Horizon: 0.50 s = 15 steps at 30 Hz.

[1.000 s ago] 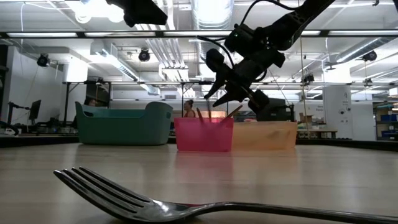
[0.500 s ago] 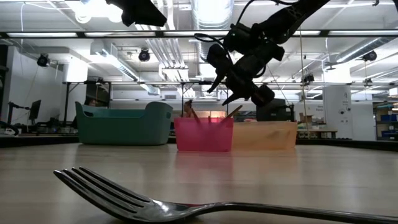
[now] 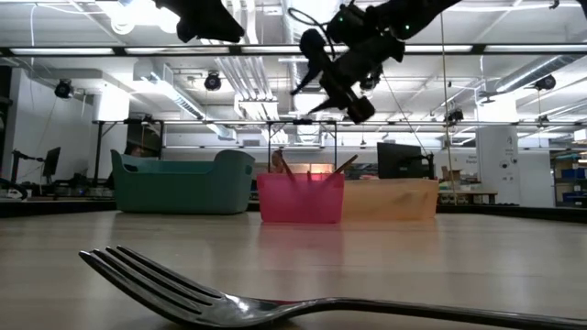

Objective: Sort silverware by color (type)
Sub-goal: Put the black fork into the orange bin

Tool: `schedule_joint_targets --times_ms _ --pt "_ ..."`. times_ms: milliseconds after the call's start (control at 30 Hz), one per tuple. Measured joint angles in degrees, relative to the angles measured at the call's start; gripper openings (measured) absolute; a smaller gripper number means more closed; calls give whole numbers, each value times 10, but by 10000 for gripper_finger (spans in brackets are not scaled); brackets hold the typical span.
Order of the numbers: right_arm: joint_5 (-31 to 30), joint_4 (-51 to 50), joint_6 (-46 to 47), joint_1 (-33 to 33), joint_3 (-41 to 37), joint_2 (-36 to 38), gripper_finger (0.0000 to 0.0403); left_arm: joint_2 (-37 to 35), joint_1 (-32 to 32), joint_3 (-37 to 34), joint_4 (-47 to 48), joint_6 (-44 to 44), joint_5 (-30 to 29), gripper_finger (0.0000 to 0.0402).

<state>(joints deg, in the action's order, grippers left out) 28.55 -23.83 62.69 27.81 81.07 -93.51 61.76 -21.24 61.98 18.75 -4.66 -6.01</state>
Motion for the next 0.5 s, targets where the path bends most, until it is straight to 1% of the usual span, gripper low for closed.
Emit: schedule_joint_targets --times_ms 200,400,500 --pt "-24 1 -57 28 66 -3 187 0 -17 0 20 79 -64 130" --pt "-41 0 -114 55 109 -3 187 -7 -23 0 57 142 -66 130" --pt "-72 1 -157 61 131 -3 187 -19 -22 0 86 161 -65 130"
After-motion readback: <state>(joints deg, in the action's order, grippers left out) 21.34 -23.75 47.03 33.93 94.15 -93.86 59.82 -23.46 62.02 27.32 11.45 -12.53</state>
